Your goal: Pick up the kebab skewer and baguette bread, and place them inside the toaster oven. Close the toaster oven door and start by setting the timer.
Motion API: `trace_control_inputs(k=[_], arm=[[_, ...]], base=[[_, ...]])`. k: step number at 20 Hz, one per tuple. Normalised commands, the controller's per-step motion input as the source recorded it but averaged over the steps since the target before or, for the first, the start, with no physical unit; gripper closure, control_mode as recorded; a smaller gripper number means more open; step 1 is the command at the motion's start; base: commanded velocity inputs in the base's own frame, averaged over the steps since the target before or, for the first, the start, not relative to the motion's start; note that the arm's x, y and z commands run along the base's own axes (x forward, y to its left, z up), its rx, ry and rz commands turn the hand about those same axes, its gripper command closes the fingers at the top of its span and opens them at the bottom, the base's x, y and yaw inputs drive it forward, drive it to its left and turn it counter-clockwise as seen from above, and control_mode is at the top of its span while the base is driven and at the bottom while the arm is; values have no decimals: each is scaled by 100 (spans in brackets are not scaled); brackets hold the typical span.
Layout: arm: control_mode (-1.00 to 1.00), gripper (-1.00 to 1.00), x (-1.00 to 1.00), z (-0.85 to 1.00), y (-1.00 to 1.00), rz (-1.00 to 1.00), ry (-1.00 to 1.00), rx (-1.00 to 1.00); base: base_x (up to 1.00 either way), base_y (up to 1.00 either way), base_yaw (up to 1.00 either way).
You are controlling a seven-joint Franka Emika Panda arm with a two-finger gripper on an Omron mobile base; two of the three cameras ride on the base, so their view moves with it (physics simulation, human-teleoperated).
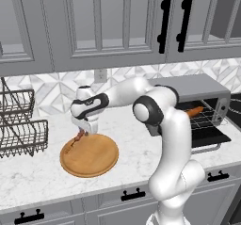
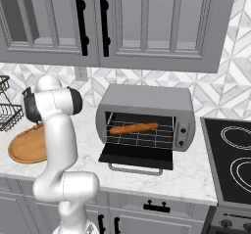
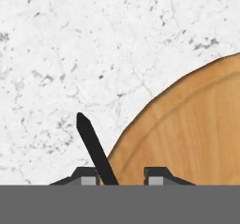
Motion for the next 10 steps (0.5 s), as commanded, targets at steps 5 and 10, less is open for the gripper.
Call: trace_control_inputs(k=[5,10], arm=[[-100,100,-5,18,-19,-18,1,9],[-100,100,-90,25,-37,-23,-12,8]], base=[[0,0,0],[0,0,0]])
